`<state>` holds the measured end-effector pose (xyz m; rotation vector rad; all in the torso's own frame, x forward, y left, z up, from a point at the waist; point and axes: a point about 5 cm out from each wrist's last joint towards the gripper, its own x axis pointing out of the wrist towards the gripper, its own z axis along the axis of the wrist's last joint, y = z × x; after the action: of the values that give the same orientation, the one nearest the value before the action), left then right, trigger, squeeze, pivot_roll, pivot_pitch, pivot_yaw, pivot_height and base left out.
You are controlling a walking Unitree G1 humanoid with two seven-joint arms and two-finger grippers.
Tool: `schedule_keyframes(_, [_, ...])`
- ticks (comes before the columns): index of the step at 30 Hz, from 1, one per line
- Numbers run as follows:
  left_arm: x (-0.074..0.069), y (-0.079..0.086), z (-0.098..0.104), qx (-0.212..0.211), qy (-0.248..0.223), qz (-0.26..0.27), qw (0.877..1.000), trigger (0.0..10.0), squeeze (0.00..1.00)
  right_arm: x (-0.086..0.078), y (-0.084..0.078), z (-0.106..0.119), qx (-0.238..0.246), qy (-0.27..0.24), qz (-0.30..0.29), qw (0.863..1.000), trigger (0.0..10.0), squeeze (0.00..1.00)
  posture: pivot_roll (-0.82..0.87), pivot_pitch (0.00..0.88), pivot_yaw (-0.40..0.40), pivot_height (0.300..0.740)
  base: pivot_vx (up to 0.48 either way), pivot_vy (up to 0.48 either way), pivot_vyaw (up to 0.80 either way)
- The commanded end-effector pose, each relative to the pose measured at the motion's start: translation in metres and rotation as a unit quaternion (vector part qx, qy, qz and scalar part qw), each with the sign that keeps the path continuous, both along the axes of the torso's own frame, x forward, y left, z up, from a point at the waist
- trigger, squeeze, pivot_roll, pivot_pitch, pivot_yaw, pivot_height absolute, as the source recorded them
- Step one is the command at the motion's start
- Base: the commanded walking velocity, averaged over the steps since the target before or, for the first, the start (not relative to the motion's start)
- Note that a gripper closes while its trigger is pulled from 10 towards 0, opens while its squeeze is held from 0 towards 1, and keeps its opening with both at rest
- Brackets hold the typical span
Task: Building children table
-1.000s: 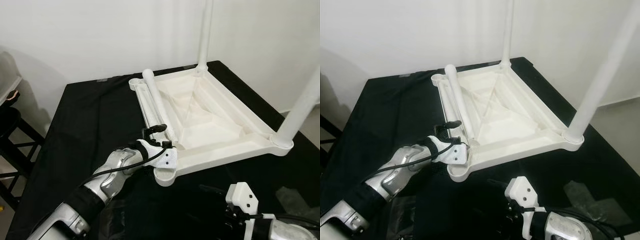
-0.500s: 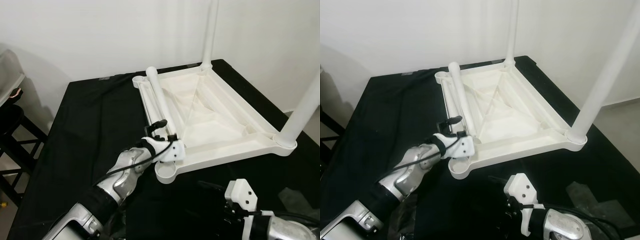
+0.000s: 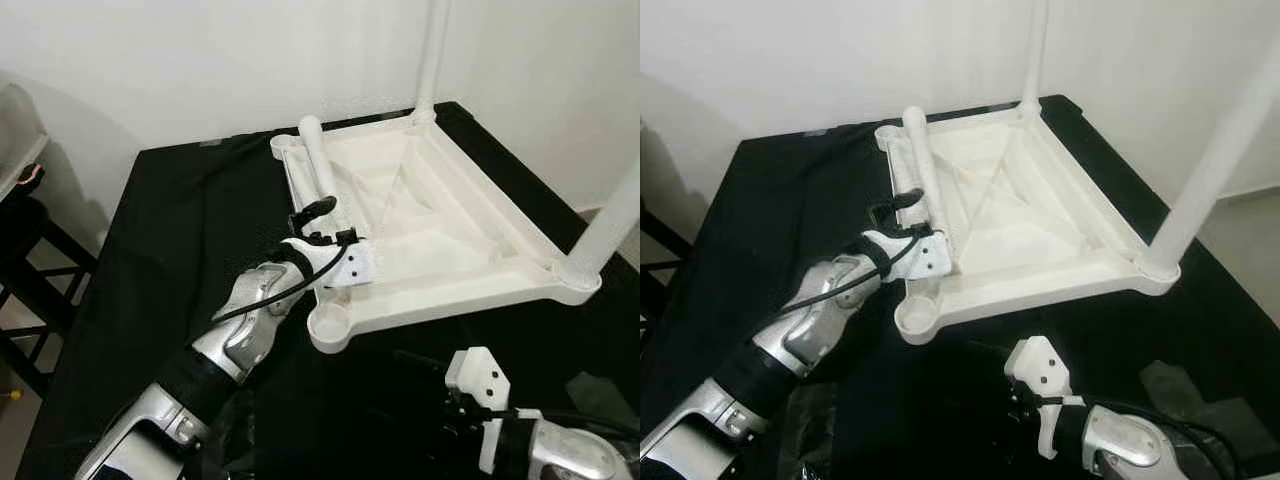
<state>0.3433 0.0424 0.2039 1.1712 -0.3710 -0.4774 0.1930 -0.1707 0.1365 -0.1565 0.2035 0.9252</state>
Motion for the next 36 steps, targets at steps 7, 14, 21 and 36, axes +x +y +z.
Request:
schedule_keyframes(7, [0.014, 0.02, -0.024, 0.029, 0.006, 0.076, 0.997, 0.0, 0.0, 0.001, 0.003, 0.002, 0.002, -0.009, 0.001, 1.0, 10.0, 0.0, -0.05, 0.12, 0.07, 0.74, 0.0, 0.0, 0.0])
schedule_keyframes(14, [0.024, 0.027, -0.019, 0.016, 0.001, 0.11, 0.994, 0.0, 0.0, 0.002, 0.005, 0.005, 0.004, -0.014, 0.0, 1.0, 10.0, 0.0, -0.05, 0.123, 0.069, 0.74, 0.0, 0.0, 0.0])
schedule_keyframes(21, [0.027, 0.038, -0.011, -0.011, -0.013, 0.124, 0.992, 0.0, 0.0, 0.007, 0.005, 0.009, 0.006, -0.025, -0.004, 1.0, 10.0, 0.0, -0.07, 0.121, 0.058, 0.74, 0.0, 0.0, 0.0])
schedule_keyframes(36, [0.019, 0.12, 0.055, -0.275, -0.002, 0.169, 0.947, 0.0, 0.0, 0.023, 0.009, 0.033, 0.07, -0.061, -0.002, 0.996, 10.0, 0.0, -0.06, 0.12, 0.05, 0.74, 0.0, 0.0, 0.0])
